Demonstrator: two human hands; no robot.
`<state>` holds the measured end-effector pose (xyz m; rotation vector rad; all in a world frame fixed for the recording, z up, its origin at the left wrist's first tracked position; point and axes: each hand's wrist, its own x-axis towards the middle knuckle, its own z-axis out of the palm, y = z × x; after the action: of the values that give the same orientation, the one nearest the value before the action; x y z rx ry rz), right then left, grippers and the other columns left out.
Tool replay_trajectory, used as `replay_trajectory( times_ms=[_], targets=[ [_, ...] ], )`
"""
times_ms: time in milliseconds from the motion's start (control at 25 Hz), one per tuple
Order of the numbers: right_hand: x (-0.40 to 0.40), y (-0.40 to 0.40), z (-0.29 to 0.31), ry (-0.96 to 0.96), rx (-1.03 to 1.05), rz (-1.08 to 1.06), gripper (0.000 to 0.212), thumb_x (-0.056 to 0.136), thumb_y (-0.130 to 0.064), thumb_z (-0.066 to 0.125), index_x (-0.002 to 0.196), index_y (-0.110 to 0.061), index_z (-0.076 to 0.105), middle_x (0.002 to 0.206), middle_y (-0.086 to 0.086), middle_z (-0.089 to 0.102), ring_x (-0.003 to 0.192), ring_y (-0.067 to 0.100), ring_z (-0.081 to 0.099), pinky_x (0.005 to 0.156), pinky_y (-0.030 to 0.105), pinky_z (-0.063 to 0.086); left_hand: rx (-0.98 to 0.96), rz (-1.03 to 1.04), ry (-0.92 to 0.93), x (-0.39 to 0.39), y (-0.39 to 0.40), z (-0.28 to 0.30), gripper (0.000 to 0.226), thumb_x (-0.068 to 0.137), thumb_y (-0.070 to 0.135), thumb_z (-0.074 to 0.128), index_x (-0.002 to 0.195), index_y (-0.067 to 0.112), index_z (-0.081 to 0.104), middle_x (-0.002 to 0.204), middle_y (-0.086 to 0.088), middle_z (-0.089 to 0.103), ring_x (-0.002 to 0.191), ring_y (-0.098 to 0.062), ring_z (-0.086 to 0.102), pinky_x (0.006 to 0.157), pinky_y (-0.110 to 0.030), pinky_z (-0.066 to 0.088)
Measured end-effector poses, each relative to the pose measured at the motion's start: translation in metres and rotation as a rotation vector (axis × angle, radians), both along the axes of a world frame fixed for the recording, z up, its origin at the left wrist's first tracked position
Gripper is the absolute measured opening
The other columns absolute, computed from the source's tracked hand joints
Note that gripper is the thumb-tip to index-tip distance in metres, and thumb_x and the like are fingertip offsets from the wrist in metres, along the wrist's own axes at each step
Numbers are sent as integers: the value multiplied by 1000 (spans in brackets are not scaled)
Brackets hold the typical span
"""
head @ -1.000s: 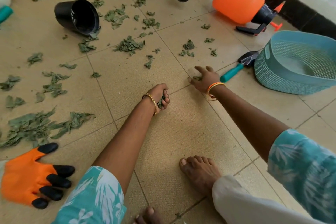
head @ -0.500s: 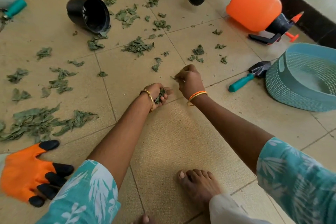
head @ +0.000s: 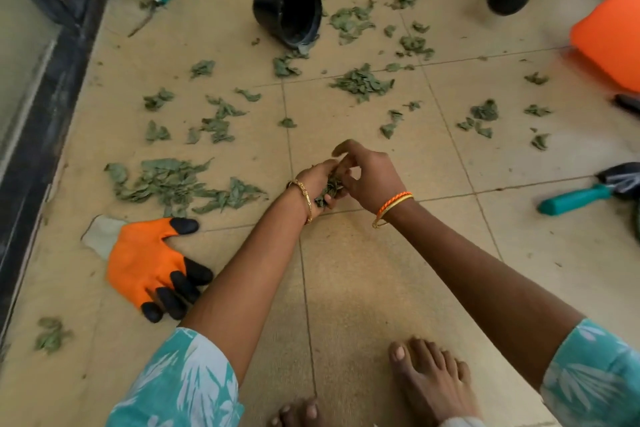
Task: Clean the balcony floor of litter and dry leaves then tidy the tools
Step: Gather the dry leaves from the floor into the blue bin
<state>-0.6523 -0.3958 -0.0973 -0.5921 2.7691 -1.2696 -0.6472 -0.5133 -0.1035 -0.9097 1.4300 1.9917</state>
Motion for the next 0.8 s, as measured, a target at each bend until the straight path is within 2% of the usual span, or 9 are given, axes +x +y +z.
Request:
replay_trajectory(
  times_ms=[120,200,320,400,440,520,640,720,800],
  targets=[
    [-30,18,-6,-128,-127,-129,25,82,-1,57,99,-14,68,100,1,64,95,13,58,83,27,47,-74,74,-20,-3,-25,-2,25,96,20,45,72,15,48,63,1,45,33,-6,43,27,-10,20],
    [-63,41,-13,-86,51,-251,29,83,-12,61,112,-14,64,122,10,53,113,23,49,97,31,41,-85,116,-24,-6,-37,-1,28,94,21,48,67,17,43,62,2,43,34,-5,41,28,-10,21],
    [-104,66,-21,-173,292,-279,68,81,-40,68,138,-13,41,148,15,23,138,31,21,114,38,24,-84,142,-24,-13,-41,-1,32,92,22,51,62,18,39,60,3,41,35,-5,40,29,-11,21],
    [-120,68,-23,-262,340,-242,89,75,-55,67,145,-17,28,153,12,11,142,30,12,116,41,19,-82,135,-25,-19,-39,-3,34,92,21,52,60,18,38,58,3,41,35,-5,40,29,-11,21],
    [-123,66,-26,-297,369,-194,92,74,-58,67,146,-18,26,154,11,9,142,31,12,116,42,19,-79,129,-24,-21,-37,-4,35,92,21,52,60,18,38,58,3,41,35,-5,40,28,-11,22],
    [-122,60,-38,-256,438,-83,78,80,-51,65,142,-16,34,152,14,17,139,34,19,114,44,23,-59,133,-29,-25,-35,-7,34,92,20,51,60,18,38,58,3,41,36,-6,42,28,-12,23],
    [-108,56,-63,74,378,-42,32,90,-13,57,120,-3,60,131,22,51,120,39,47,101,42,40,-7,162,-42,-26,-38,-11,35,92,20,53,60,18,38,60,1,43,38,-7,48,28,-12,27],
    [-103,60,-68,237,319,-75,20,84,2,57,100,2,70,105,22,66,99,38,60,87,39,49,29,171,-31,-25,-39,-11,37,92,17,53,58,17,38,61,0,47,42,-9,56,29,-13,32],
    [-105,61,-61,238,285,-127,18,79,8,59,90,3,73,94,20,70,89,34,64,82,33,50,61,173,-12,-22,-38,-10,37,92,15,52,58,15,38,62,-2,53,47,-13,62,32,-14,38]
  ],
)
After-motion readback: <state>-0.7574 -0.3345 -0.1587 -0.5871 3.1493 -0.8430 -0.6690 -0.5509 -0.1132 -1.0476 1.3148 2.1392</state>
